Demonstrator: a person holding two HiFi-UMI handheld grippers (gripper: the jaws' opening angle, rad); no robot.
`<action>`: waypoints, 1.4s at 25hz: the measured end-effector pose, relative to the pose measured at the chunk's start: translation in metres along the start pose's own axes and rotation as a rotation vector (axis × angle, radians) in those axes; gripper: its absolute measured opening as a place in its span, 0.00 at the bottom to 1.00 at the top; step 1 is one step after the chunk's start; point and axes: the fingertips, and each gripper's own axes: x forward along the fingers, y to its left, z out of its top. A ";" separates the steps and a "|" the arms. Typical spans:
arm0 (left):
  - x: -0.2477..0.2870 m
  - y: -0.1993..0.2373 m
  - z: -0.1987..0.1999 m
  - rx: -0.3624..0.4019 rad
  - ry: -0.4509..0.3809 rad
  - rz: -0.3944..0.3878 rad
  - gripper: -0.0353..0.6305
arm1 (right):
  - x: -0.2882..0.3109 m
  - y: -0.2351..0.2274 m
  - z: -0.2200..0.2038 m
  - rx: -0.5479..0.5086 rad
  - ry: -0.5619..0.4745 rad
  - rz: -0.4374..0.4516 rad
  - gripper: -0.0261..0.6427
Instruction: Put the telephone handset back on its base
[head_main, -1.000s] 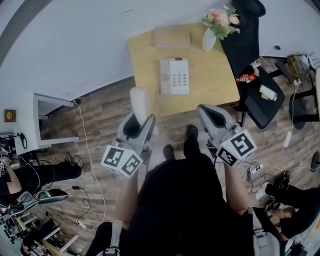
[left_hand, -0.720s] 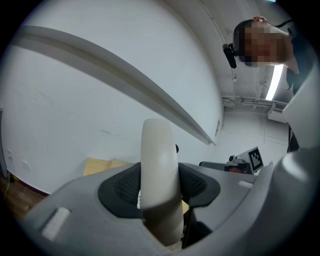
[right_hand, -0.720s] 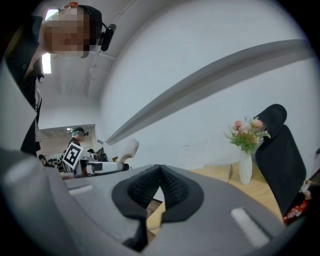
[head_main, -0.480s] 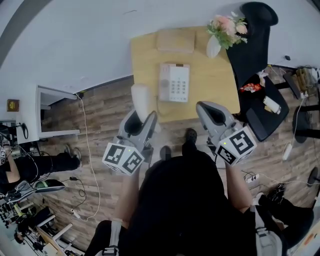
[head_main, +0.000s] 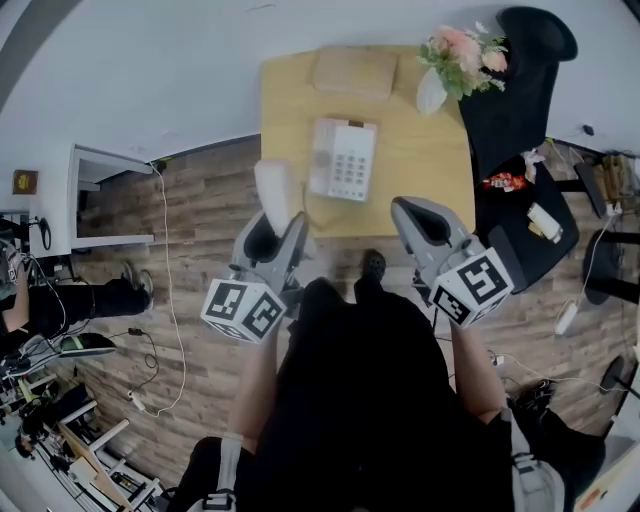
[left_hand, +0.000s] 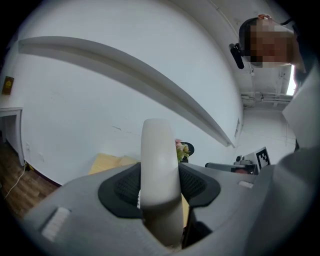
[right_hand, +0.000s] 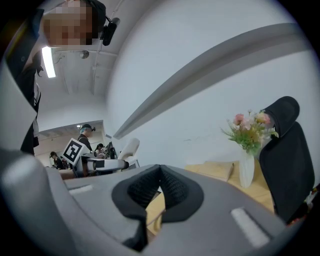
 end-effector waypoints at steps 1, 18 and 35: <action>0.001 0.000 -0.002 -0.002 0.003 0.007 0.38 | 0.000 -0.002 -0.001 0.002 0.005 0.000 0.04; 0.027 0.042 -0.009 -0.029 0.048 0.047 0.38 | 0.020 -0.016 -0.004 0.030 0.070 -0.065 0.04; 0.095 0.094 -0.021 -0.070 0.158 -0.056 0.38 | 0.079 -0.030 0.008 0.039 0.098 -0.182 0.04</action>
